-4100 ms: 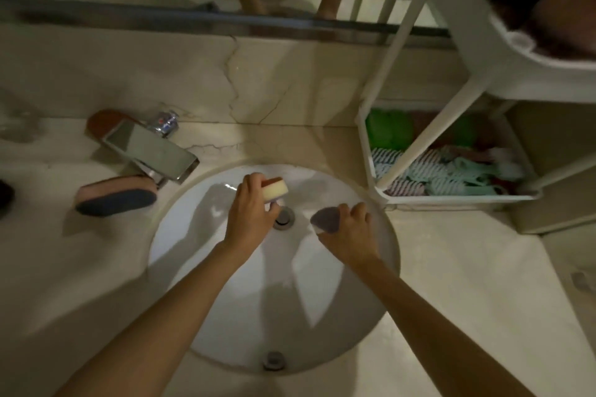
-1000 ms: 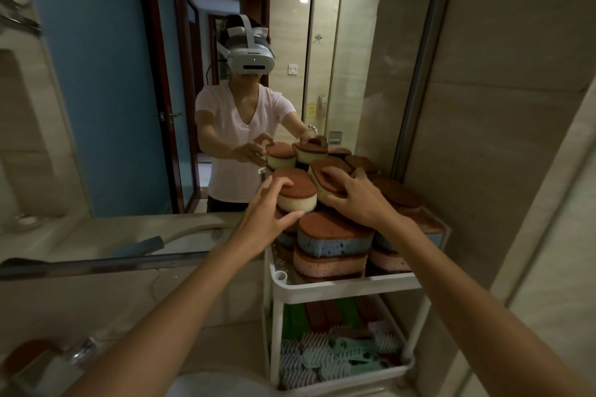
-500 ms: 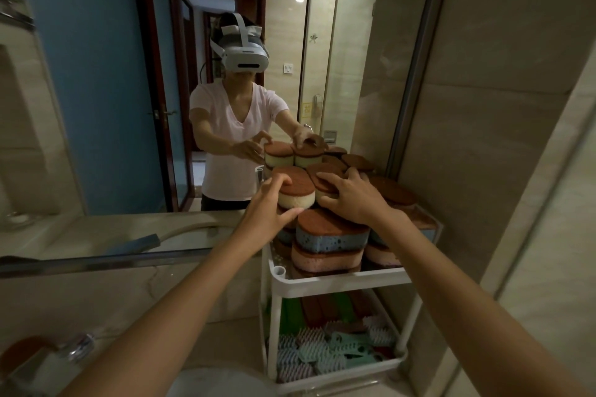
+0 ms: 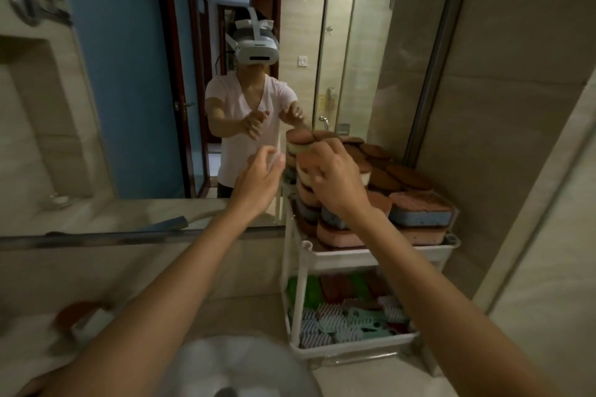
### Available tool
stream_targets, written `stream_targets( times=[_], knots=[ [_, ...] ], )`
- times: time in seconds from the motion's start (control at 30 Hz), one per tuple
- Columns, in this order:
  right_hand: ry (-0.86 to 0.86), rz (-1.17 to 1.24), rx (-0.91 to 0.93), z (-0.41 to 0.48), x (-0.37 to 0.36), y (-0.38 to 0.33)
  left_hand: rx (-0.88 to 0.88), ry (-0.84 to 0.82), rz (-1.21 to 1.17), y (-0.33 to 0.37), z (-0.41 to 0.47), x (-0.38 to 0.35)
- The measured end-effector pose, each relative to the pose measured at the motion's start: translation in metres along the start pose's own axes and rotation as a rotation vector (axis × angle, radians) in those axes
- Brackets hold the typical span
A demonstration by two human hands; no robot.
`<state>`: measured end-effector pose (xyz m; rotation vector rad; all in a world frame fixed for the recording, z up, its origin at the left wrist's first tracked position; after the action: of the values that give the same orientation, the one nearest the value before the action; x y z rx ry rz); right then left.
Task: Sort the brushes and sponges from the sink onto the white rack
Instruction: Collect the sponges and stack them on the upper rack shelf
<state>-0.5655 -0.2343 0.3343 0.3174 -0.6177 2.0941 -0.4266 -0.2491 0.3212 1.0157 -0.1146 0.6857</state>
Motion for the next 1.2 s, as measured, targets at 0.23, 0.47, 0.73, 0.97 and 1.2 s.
stream_targets(
  times=[0.23,0.47,0.73,0.97,1.2],
  knots=[
    [-0.121,0.338,-0.120,-0.102,-0.077,-0.104,0.305,0.186,0.043,-0.094,-0.064,0.092],
    [-0.609,0.562,-0.188,-0.230,-0.160,-0.206,0.665,0.264,0.249,-0.222,-0.165,0.177],
    [-1.088,0.356,-0.034,-0.314,-0.251,-0.246,0.947,0.123,0.482,-0.340,-0.205,0.228],
    [-1.126,0.101,-0.025,-0.300,-0.322,-0.251,0.934,0.122,0.493,-0.405,-0.197,0.252],
    [-1.059,-0.074,0.113,-0.299,-0.348,-0.257,1.068,0.491,0.386,-0.449,-0.174,0.278]
  ],
)
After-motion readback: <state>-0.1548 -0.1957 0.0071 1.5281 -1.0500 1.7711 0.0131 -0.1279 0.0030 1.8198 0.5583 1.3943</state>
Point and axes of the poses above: each hand's wrist, its own z-axis towards the middle knuckle, its own x-axis out of the back of the hand, y = z × x, the point moved 1 cm from there along z, towards the middle knuckle, and after that the axes turned 15 degrees about y, right-handed, at the moved point
